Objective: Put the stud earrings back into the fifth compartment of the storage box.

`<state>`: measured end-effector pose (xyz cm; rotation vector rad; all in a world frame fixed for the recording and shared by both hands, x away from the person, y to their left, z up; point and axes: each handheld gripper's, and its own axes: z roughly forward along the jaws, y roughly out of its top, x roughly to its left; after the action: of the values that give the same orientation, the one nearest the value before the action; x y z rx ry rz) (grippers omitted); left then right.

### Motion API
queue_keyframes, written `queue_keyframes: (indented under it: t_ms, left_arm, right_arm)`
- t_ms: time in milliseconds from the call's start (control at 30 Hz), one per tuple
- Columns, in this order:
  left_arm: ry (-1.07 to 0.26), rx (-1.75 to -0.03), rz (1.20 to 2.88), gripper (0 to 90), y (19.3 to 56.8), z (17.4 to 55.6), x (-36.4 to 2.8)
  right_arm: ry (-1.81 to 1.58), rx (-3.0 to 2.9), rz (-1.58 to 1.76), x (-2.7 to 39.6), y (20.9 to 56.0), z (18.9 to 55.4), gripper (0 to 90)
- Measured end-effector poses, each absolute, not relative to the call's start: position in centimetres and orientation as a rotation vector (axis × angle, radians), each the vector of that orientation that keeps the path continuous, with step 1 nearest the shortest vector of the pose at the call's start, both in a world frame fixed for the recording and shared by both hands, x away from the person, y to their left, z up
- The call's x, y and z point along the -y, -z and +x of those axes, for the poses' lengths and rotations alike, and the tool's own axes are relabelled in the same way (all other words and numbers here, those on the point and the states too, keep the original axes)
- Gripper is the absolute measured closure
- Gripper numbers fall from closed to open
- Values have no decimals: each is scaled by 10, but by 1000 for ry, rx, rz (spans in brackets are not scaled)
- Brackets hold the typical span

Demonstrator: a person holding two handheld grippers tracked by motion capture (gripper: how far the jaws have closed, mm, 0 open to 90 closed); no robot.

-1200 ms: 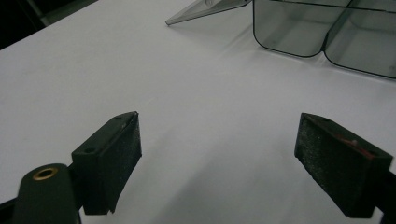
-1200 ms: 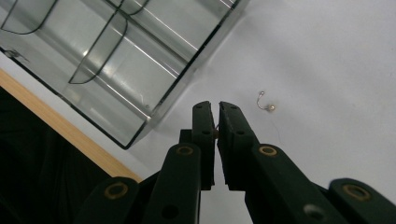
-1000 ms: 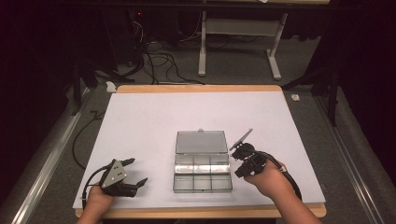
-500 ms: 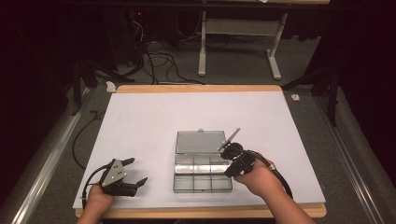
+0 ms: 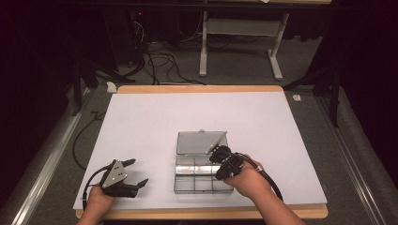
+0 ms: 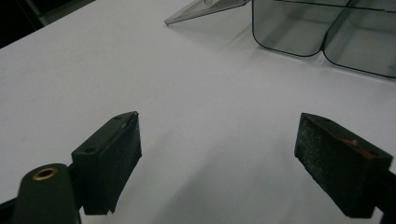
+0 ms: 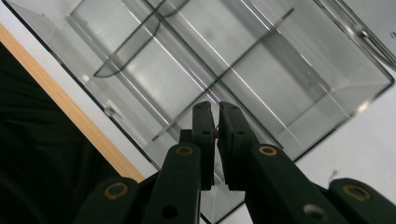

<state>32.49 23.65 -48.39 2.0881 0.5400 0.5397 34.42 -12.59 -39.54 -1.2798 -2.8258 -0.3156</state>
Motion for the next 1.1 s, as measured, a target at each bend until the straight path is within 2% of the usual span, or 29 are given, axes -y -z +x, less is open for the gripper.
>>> queue_keyframes:
  t_ms: [633, 1100]
  left_arm:
    - [-536, -540, 2091, 150, 484, 325, -237]
    - [-529, -541, 2095, 151, 484, 326, -237]
  right_arm:
    - [314, 2880, -1126, 92, 412, 348, 862]
    - [276, 2877, -1093, 85, 432, 348, 861]
